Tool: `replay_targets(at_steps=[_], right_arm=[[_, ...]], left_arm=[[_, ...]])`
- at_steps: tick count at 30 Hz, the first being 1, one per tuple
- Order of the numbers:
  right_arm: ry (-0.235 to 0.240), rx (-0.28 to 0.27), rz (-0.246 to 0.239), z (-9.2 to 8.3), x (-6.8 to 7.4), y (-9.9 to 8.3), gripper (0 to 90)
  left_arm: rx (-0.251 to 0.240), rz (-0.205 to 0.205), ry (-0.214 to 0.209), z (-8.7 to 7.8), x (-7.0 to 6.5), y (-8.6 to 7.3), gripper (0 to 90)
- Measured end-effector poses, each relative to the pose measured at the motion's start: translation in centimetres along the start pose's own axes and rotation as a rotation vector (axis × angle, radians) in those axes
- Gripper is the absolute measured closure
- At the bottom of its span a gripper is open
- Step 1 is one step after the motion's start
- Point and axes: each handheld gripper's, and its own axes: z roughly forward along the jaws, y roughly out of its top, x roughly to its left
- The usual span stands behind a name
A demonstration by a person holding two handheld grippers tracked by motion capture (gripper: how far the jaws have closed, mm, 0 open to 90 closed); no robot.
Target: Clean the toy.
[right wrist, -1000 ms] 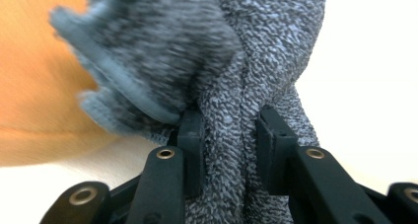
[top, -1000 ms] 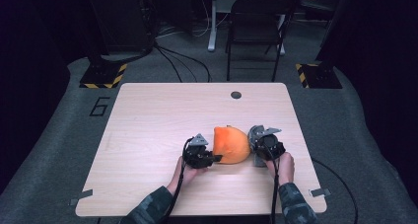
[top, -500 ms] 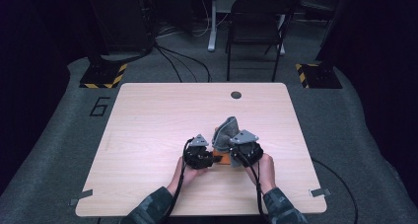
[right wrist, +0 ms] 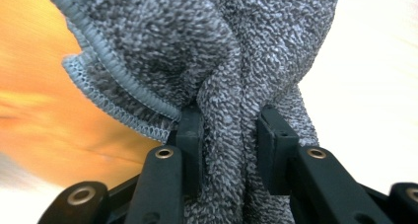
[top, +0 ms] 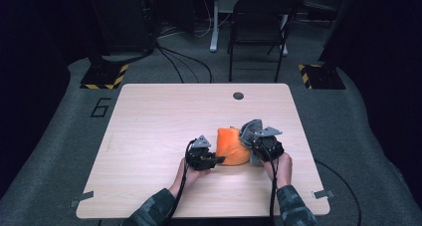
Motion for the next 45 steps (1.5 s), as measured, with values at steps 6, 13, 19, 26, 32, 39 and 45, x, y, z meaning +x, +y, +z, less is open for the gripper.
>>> replay_targets(at_steps=[6, 13, 19, 26, 32, 39, 45], right_arm=[[-0.013, 0.109, 0.022, 2.7, -0.7, -1.7, 67.6], [-0.057, 0.084, 0.008, 1.0, -1.2, -0.8, 68.4], [0.007, -0.127, -0.056, -4.3, 0.8, 1.8, 68.9], [0.002, -0.058, -0.147, -1.3, 3.3, 1.1, 71.9], [0.013, -0.049, -0.127, -1.0, 2.7, 0.7, 72.3], [0.026, -0.051, -0.127, -0.9, 2.4, 0.7, 72.4], [0.025, -0.051, -0.132, -0.7, 2.5, 0.9, 72.5]], left_arm=[[0.004, 0.001, 0.005, -0.1, 0.0, 0.0, 73.7], [0.003, -0.002, 0.006, -0.1, 0.1, 0.0, 73.7], [0.005, 0.008, 0.010, -0.1, 0.0, 0.0, 73.6], [0.017, 0.041, 0.020, -0.1, 0.1, -0.1, 70.1], [0.017, 0.173, 0.040, -0.5, -0.2, 0.0, 48.3], [0.030, 0.335, 0.093, -0.6, -0.1, -0.2, 31.7], [0.010, 0.380, 0.148, -1.0, 0.5, -0.3, 23.0]])
